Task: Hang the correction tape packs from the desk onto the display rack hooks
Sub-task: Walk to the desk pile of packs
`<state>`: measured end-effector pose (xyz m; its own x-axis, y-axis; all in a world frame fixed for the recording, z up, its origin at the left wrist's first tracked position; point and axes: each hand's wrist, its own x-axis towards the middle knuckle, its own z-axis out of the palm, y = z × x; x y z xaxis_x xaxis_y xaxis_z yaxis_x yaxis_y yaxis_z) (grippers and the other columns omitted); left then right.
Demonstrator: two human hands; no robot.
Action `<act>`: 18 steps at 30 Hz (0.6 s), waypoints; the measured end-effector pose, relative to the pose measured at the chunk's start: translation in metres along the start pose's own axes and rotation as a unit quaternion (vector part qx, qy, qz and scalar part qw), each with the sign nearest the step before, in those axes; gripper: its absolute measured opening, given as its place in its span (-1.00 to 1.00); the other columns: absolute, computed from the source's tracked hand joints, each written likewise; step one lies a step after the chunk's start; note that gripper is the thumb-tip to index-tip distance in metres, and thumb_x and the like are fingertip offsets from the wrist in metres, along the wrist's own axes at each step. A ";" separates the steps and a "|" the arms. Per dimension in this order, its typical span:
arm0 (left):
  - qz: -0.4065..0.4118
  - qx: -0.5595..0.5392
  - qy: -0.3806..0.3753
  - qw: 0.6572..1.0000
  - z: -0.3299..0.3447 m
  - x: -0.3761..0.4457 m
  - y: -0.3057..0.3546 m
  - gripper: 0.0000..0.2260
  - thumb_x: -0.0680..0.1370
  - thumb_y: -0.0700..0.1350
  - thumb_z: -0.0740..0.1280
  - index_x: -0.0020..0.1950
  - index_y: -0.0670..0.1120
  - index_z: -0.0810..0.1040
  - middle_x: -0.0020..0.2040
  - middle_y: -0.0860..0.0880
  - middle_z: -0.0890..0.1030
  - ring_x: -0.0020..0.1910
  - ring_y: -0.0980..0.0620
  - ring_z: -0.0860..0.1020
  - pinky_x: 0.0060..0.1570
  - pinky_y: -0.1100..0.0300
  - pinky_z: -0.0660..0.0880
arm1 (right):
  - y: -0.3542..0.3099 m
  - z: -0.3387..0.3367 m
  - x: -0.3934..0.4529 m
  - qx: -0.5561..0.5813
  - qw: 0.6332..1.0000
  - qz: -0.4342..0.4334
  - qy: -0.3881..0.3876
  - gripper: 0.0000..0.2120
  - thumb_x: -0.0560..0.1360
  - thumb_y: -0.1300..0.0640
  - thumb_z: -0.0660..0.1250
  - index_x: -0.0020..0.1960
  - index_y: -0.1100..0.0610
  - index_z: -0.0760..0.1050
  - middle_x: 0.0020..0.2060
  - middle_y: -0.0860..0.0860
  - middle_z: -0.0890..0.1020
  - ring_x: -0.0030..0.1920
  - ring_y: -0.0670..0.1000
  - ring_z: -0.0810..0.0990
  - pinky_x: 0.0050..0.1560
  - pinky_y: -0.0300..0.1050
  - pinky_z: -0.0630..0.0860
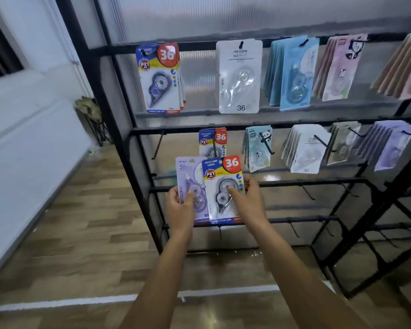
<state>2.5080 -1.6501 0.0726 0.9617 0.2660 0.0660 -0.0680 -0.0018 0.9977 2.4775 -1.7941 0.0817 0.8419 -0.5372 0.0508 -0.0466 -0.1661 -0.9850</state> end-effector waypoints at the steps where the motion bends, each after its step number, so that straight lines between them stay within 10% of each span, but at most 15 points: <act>1: 0.000 0.006 0.010 1.000 0.004 0.002 -0.001 -0.95 0.51 -0.20 0.38 -0.07 -0.09 0.54 -0.19 0.05 0.60 -0.28 0.17 0.53 -0.35 0.43 0.43 | 0.001 0.001 0.007 0.000 1.000 0.000 -0.009 -0.76 0.48 0.16 0.40 0.09 0.08 0.41 -0.13 -0.10 0.60 -0.20 -0.27 0.56 -0.31 -0.45 0.46; 4: 0.004 0.022 0.041 0.999 0.010 0.009 -0.004 -0.94 0.51 -0.19 0.39 -0.06 -0.10 0.53 -0.18 0.04 0.60 -0.27 0.16 0.52 -0.34 0.45 0.41 | 0.006 0.005 0.022 0.003 1.000 0.002 -0.027 -0.77 0.48 0.17 0.39 0.08 0.09 0.41 -0.17 -0.14 0.57 -0.25 -0.33 0.53 -0.42 -0.52 0.38; 10: 0.012 0.048 0.051 0.997 0.021 0.027 -0.012 -0.87 0.52 -0.12 0.41 0.00 -0.13 0.55 -0.15 0.06 0.61 -0.24 0.18 0.54 -0.30 0.40 0.44 | 0.011 0.016 0.039 0.016 0.999 0.012 -0.039 -0.70 0.51 0.18 0.37 0.19 0.10 0.38 -0.02 -0.04 0.59 -0.03 -0.10 0.61 -0.04 -0.15 0.59; 18: 0.057 0.091 0.064 0.992 0.019 0.047 -0.016 -0.87 0.52 -0.03 0.40 -0.03 -0.01 0.50 -0.19 0.20 0.55 -0.25 0.36 0.51 -0.31 0.57 0.36 | 0.031 0.042 0.063 0.005 1.000 -0.011 0.010 -0.76 0.50 0.20 0.36 0.09 0.04 0.35 -0.17 -0.18 0.53 -0.17 -0.27 0.53 -0.33 -0.51 0.40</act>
<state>2.5597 -1.6563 0.0603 0.9082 0.3738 0.1883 -0.1150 -0.2097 0.9710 2.5518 -1.7987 0.0476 0.8321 -0.5495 0.0750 -0.0232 -0.1696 -0.9852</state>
